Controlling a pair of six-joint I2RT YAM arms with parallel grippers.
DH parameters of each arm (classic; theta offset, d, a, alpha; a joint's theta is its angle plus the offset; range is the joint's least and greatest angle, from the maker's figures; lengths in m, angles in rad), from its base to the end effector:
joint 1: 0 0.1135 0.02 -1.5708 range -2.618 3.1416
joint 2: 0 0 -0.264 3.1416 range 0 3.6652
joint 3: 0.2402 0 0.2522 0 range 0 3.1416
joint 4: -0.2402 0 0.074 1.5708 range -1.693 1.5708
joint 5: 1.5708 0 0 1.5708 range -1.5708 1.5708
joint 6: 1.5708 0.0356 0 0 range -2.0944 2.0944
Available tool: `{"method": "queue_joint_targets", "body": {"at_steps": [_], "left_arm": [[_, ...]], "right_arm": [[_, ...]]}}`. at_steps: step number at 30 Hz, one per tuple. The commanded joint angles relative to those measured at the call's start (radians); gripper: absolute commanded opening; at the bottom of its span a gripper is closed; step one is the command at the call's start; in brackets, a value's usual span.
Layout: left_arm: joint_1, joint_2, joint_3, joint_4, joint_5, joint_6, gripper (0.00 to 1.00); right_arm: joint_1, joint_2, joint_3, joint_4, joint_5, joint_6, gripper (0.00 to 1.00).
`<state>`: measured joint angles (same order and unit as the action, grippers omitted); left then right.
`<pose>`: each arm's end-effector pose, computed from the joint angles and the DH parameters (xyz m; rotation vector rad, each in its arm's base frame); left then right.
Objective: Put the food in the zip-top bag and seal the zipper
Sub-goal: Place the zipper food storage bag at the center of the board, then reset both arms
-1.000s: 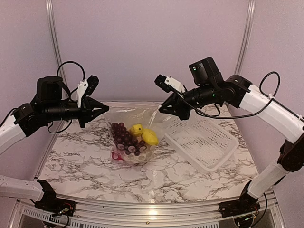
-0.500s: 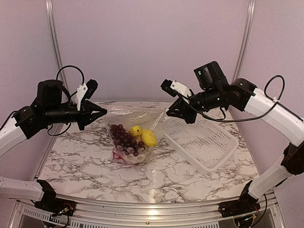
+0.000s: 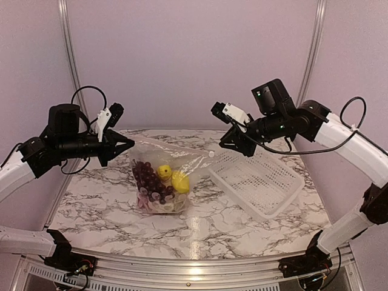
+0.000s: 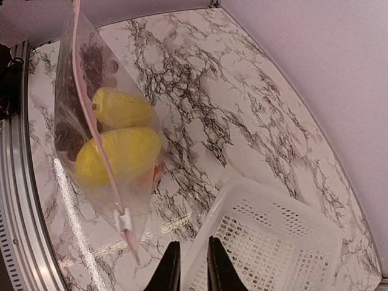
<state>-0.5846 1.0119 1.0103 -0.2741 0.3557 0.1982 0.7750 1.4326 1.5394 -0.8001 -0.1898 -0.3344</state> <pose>0.1836 -0.1364 0.3677 0.9401 1.6174 -0.5962 0.2129 0.2179 0.3911 -1.2910 1.8897 0.4468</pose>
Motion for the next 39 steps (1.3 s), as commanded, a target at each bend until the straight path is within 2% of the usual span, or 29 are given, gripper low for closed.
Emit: {"method": "queue_joint_targets", "body": {"at_steps": [1, 4, 9, 13, 18, 23, 28, 29, 31, 33, 35, 37, 39], "left_arm": [[0.009, 0.017, 0.000, 0.084, -0.017, -0.004, 0.00], [0.013, 0.067, 0.016, 0.142, -0.025, 0.006, 0.00], [0.023, 0.172, 0.100, 0.230, -0.054, 0.032, 0.00], [0.023, 0.251, 0.190, 0.302, -0.052, 0.014, 0.00], [0.023, 0.289, 0.231, 0.366, -0.045, -0.042, 0.00], [0.024, 0.207, 0.110, 0.346, -0.129, -0.044, 0.01], [0.028, 0.077, -0.052, 0.312, -0.253, -0.034, 0.19], [0.028, 0.052, -0.071, 0.296, -0.274, -0.038, 0.25], [0.028, 0.006, -0.090, 0.240, -0.318, -0.068, 0.45], [0.028, -0.036, -0.087, 0.193, -0.330, -0.092, 0.57], [0.028, -0.074, -0.073, 0.159, -0.337, -0.111, 0.65], [0.028, -0.102, -0.050, 0.130, -0.350, -0.130, 0.70], [0.028, -0.113, -0.011, 0.097, -0.400, -0.157, 0.75]], "right_arm": [[-0.012, 0.005, 0.030, -0.012, 0.024, -0.003, 0.15], [-0.012, 0.077, 0.101, 0.008, 0.008, -0.012, 0.14], [-0.014, 0.251, 0.341, 0.014, 0.014, 0.030, 0.17], [-0.057, 0.307, 0.457, 0.028, -0.003, 0.089, 0.24], [-0.109, 0.285, 0.437, 0.048, -0.044, 0.126, 0.26], [-0.111, 0.249, 0.355, 0.052, -0.072, 0.151, 0.29], [-0.112, 0.226, 0.298, 0.068, -0.031, 0.187, 0.35], [-0.112, 0.221, 0.293, 0.067, -0.017, 0.192, 0.39], [-0.111, 0.211, 0.285, 0.075, 0.019, 0.202, 0.48], [-0.111, 0.200, 0.284, 0.084, 0.052, 0.218, 0.53], [-0.111, 0.185, 0.282, 0.097, 0.094, 0.243, 0.66], [-0.111, 0.165, 0.275, 0.119, 0.165, 0.286, 0.94], [-0.115, 0.140, 0.254, 0.161, 0.248, 0.338, 0.99]]}}
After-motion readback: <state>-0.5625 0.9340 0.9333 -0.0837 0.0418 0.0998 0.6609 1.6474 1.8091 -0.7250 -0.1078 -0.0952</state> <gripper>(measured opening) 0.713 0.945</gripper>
